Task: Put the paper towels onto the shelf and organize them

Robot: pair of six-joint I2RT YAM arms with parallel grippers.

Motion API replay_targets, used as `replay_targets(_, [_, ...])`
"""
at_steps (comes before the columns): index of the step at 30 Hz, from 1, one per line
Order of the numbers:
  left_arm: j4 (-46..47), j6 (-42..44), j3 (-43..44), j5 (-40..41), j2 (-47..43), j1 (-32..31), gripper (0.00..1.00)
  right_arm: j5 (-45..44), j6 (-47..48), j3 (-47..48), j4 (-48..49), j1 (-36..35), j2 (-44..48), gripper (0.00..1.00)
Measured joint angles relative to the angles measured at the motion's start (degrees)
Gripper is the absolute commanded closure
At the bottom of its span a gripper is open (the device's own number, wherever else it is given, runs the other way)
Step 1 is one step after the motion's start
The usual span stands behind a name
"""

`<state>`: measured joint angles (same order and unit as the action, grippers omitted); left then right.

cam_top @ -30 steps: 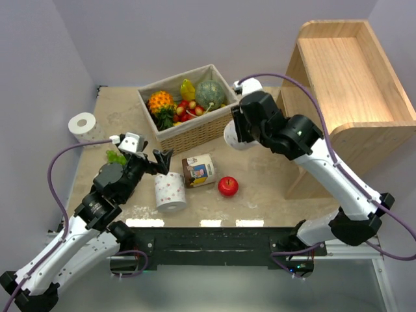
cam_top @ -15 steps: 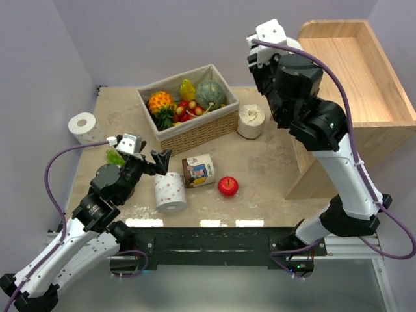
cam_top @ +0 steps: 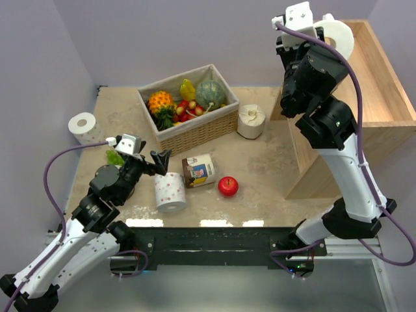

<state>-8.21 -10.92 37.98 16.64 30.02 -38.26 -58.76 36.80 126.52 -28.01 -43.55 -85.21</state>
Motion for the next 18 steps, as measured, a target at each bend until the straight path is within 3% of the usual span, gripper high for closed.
replay_targets(14, [0.00, 0.02, -0.02, -0.42, 0.15, 0.00, 0.01, 4.76, -1.73, -0.09, -1.46, 13.25, -0.26, 0.56])
replay_targets(17, [0.00, 0.02, -0.02, -0.42, 0.17, -0.02, 0.01, 6.97, -2.67, 0.94, -2.10, 14.08, -1.31, 0.50])
replay_targets(18, [-0.02, 0.02, -0.02, -0.42, 0.17, 0.00, 0.01, 7.82, -2.84, 1.49, -2.10, 14.38, -1.90, 0.43])
